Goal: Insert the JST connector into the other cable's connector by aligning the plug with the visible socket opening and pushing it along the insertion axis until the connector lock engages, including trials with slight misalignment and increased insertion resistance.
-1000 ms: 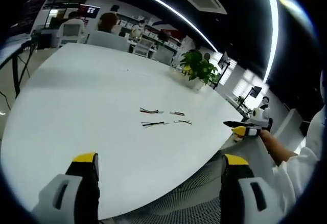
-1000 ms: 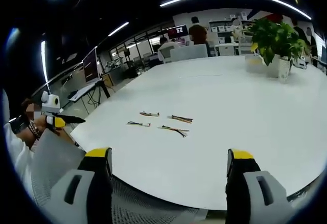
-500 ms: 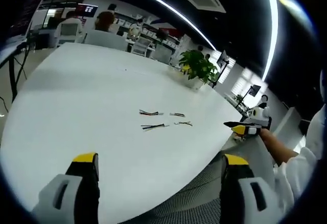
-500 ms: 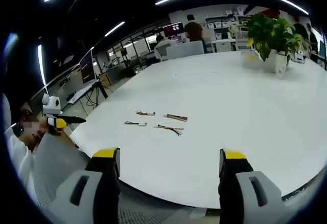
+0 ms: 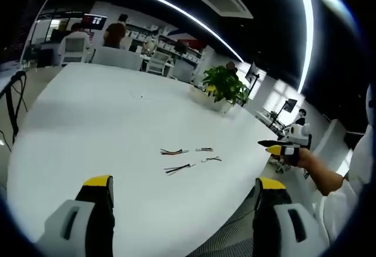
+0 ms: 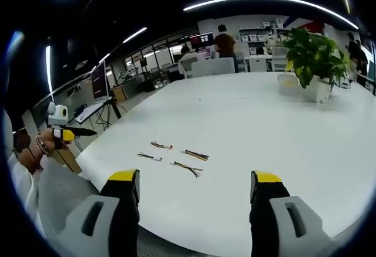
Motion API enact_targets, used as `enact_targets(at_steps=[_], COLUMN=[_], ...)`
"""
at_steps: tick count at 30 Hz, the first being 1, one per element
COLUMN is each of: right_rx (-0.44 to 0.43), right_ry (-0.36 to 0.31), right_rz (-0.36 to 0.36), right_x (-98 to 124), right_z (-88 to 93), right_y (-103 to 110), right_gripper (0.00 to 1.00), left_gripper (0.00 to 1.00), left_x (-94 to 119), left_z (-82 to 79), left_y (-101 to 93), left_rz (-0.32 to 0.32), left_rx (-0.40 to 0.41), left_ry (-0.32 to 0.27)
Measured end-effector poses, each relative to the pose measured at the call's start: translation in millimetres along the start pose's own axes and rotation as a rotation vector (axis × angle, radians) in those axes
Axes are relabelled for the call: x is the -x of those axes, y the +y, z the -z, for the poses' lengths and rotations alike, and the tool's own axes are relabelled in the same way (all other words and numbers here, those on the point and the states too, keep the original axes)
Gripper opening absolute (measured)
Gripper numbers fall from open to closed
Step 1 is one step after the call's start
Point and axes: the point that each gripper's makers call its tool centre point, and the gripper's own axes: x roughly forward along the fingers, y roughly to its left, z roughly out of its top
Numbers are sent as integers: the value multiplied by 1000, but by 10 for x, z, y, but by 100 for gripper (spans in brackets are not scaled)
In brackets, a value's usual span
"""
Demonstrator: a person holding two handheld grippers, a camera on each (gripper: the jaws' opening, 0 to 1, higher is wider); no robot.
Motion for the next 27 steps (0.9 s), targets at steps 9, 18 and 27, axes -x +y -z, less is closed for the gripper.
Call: enact_targets(at_steps=[9, 18, 27], right_rx=[74, 126, 188], right_ry=[1, -57, -174], right_rz=[-10, -13, -42], right_x=[-70, -137, -179], right_z=[-256, -673, -1310], right_y=[-43, -130, -125], right_gripper=[72, 70, 69], left_gripper=[99, 99, 99], left_x=[-54, -130, -251], left_z=[-327, -683, -1152], left_y=[102, 241, 169], left_rz=[-10, -28, 8], left_rx=[-42, -101, -184], left_ry=[-46, -74, -126])
